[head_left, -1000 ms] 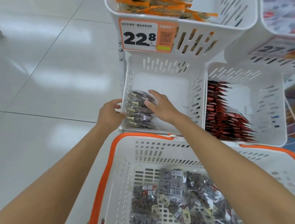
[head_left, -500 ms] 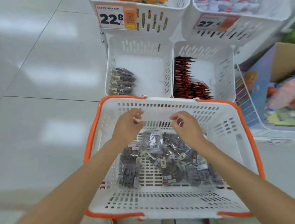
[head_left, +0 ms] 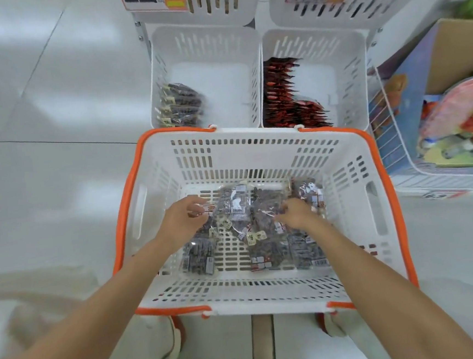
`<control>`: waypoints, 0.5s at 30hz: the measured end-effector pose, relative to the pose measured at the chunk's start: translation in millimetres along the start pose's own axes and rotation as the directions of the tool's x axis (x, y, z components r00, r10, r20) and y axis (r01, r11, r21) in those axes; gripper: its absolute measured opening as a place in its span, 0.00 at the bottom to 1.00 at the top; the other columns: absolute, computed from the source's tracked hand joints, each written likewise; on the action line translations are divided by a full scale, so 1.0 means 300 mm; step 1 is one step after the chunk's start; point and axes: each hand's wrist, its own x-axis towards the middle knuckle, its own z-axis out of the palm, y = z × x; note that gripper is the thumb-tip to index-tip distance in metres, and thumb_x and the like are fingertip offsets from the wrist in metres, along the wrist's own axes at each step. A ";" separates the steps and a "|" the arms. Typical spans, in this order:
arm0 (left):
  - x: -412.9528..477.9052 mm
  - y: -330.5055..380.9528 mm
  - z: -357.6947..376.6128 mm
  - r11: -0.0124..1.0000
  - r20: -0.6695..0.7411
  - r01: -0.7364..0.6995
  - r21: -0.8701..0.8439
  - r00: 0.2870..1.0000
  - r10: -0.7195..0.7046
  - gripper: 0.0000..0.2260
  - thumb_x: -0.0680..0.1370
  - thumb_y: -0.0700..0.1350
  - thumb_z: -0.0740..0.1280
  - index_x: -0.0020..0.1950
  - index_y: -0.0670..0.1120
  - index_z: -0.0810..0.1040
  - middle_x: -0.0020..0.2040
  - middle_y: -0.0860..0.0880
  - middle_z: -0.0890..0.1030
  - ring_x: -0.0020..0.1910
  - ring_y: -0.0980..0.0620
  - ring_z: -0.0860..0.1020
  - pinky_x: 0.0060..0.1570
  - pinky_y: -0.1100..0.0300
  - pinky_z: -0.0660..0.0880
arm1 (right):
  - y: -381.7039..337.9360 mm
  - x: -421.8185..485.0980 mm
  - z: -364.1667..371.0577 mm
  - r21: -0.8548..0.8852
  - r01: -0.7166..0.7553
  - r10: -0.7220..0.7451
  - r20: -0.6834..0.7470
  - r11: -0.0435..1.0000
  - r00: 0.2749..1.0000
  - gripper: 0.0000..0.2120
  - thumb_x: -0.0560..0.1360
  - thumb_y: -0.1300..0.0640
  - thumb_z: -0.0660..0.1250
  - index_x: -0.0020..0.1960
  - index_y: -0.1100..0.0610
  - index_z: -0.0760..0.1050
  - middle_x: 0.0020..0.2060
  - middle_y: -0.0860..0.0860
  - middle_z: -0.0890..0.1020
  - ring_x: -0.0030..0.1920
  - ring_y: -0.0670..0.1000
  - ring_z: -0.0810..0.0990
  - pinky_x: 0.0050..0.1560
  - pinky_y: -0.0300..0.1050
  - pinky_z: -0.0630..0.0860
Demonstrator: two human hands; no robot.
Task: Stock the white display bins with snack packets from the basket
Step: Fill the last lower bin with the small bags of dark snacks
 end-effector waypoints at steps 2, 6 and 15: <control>0.004 0.002 0.004 0.999 0.026 0.041 -0.035 0.999 -0.040 0.12 0.75 0.34 0.71 0.48 0.51 0.79 0.44 0.44 0.81 0.41 0.46 0.78 0.47 0.55 0.76 | -0.006 -0.021 -0.034 0.182 0.046 -0.043 -0.020 0.982 0.999 0.12 0.77 0.52 0.69 0.52 0.60 0.73 0.44 0.56 0.77 0.42 0.54 0.76 0.45 0.47 0.72; 0.000 0.051 0.033 0.967 0.070 0.177 -0.182 0.983 -0.167 0.15 0.75 0.40 0.72 0.60 0.45 0.75 0.52 0.47 0.79 0.50 0.47 0.78 0.39 0.62 0.78 | -0.068 -0.095 -0.123 0.596 0.074 0.002 -0.126 0.800 0.992 0.19 0.75 0.57 0.72 0.60 0.56 0.66 0.52 0.53 0.77 0.49 0.55 0.80 0.49 0.52 0.80; 0.010 0.065 0.051 0.933 0.004 0.253 -0.256 0.965 -0.261 0.15 0.71 0.39 0.76 0.54 0.46 0.76 0.42 0.47 0.81 0.33 0.55 0.82 0.32 0.62 0.79 | -0.096 -0.149 -0.015 0.355 0.109 -0.222 0.294 0.928 0.930 0.38 0.72 0.51 0.75 0.76 0.50 0.59 0.70 0.48 0.71 0.68 0.52 0.72 0.69 0.52 0.68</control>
